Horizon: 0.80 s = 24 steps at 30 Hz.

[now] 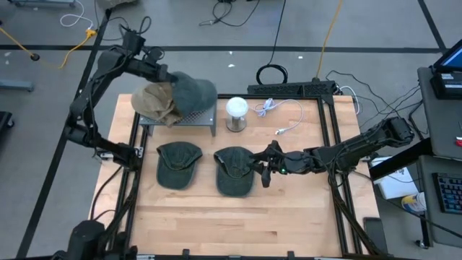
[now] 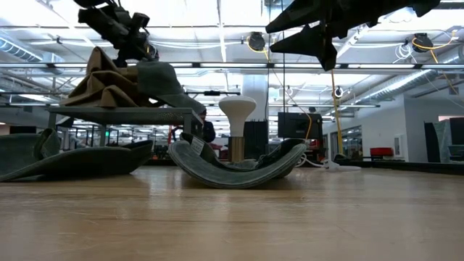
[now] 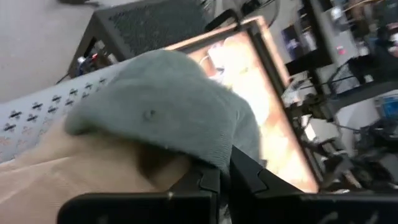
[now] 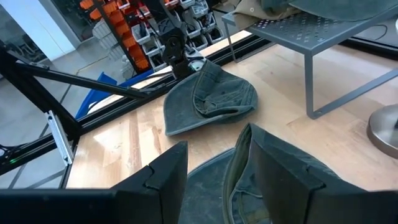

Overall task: Pick & Place hat
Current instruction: Put the right black cap on the shelf

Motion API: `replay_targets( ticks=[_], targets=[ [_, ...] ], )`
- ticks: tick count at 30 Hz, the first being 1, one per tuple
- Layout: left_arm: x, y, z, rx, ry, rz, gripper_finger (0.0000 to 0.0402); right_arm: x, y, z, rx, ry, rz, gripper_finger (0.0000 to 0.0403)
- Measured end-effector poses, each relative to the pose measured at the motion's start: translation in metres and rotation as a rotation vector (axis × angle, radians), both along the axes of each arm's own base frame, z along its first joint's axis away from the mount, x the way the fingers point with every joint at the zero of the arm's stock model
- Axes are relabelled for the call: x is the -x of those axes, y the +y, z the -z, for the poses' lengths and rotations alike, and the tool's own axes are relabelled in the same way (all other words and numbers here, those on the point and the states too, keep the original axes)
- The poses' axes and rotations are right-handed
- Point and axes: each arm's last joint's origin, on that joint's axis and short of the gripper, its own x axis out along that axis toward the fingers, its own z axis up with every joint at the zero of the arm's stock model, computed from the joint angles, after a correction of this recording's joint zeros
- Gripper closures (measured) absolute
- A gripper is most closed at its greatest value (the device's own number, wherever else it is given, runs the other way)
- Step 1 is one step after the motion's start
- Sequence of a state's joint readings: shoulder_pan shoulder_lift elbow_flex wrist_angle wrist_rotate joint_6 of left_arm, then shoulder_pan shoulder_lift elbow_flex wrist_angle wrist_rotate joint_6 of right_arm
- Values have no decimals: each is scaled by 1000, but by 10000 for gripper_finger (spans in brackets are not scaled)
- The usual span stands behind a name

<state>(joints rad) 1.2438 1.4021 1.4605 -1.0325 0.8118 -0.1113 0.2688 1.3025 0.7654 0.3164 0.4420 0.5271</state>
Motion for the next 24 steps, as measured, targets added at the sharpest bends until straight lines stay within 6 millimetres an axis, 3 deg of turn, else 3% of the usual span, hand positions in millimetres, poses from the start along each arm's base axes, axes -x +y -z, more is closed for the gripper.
replay_targets(
  ticks=[8, 17, 24],
  targets=[
    [5, -8, -11, -47, -10, -22, 394, 0, -2, 1, 3, 9, 7, 232],
    [8, -17, 0, -45, 241, -56, 390, 0, -2, 1, -1, 7, 7, 232],
    [8, -16, -2, -26, 180, -53, 389, 0, -2, 1, -1, 7, 7, 232]
  ],
)
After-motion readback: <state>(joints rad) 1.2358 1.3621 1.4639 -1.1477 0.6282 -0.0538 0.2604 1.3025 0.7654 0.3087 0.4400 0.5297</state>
